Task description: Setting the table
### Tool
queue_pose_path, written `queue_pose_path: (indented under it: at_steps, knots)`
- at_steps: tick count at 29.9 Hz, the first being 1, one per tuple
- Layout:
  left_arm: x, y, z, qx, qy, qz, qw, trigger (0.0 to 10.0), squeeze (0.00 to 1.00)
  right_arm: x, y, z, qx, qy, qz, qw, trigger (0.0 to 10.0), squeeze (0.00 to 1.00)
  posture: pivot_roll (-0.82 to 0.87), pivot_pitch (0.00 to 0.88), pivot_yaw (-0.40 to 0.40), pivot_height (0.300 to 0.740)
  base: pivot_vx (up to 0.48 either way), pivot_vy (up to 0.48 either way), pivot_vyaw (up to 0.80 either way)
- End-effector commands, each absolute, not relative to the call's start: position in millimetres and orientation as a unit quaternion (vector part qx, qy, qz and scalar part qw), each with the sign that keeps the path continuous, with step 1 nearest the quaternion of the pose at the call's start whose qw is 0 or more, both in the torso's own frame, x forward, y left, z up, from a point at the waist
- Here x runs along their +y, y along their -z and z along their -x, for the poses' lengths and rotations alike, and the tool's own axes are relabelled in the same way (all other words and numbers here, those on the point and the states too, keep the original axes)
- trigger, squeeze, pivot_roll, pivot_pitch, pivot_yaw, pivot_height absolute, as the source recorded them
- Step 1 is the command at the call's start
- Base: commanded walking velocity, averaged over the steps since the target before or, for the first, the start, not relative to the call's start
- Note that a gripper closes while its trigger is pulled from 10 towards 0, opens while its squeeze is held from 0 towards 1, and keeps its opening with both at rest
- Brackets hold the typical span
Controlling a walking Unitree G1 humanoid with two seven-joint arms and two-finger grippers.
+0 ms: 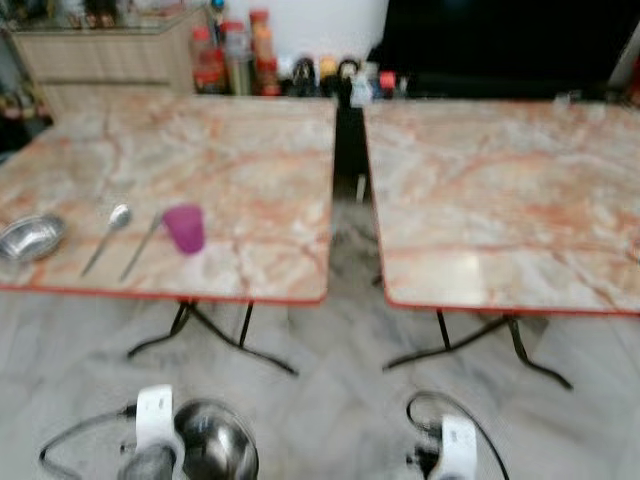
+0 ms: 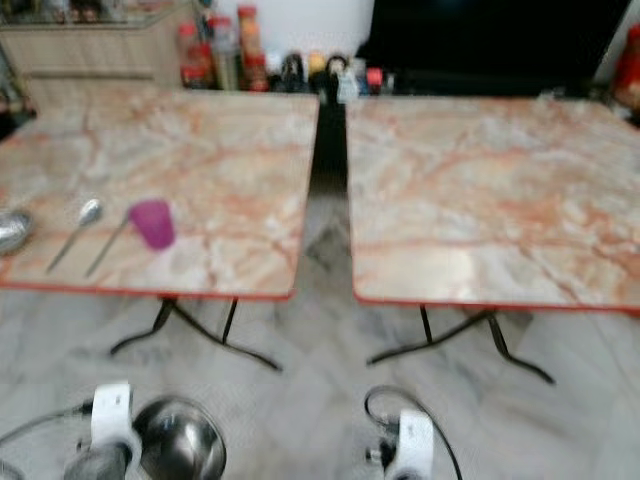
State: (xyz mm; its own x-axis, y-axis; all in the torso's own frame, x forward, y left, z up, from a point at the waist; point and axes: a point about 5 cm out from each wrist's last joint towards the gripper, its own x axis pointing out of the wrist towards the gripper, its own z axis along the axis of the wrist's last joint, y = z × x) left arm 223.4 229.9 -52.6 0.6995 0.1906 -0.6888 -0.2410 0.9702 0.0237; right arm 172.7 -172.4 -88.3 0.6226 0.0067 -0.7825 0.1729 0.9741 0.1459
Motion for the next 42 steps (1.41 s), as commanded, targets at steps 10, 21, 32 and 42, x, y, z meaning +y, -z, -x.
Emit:
queue_pose_path:
  at_steps: [10,21,32,42]
  knots:
    - [222.5,52.1,-226.8,0.365,-0.108,0.041,0.924,10.0,0.0,-178.6,88.4,-171.4,0.434,0.052,-0.1,0.894,10.0,0.0,0.01,0.0,0.005,0.74,0.251,-0.379,-0.55]
    - [222.1,52.0,-227.0,0.364,-0.109,0.042,0.924,10.0,0.0,-180.1,86.6,-173.8,0.426,0.042,-0.075,0.901,10.0,0.0,0.01,0.0,0.002,0.74,0.25,-0.378,0.22]
    - [220.9,52.4,-226.7,0.365,-0.107,0.043,0.924,10.0,0.0,-178.7,87.0,-173.6,0.428,0.043,-0.089,0.898,10.0,0.0,0.01,0.0,0.003,0.74,0.251,-0.379,0.18]
    - [219.7,53.6,-225.3,0.368,-0.103,0.043,0.923,10.0,0.0,-178.8,88.1,-171.8,0.433,0.047,-0.094,0.895,10.0,0.0,0.01,0.0,0.0,0.74,0.249,-0.374,0.0]
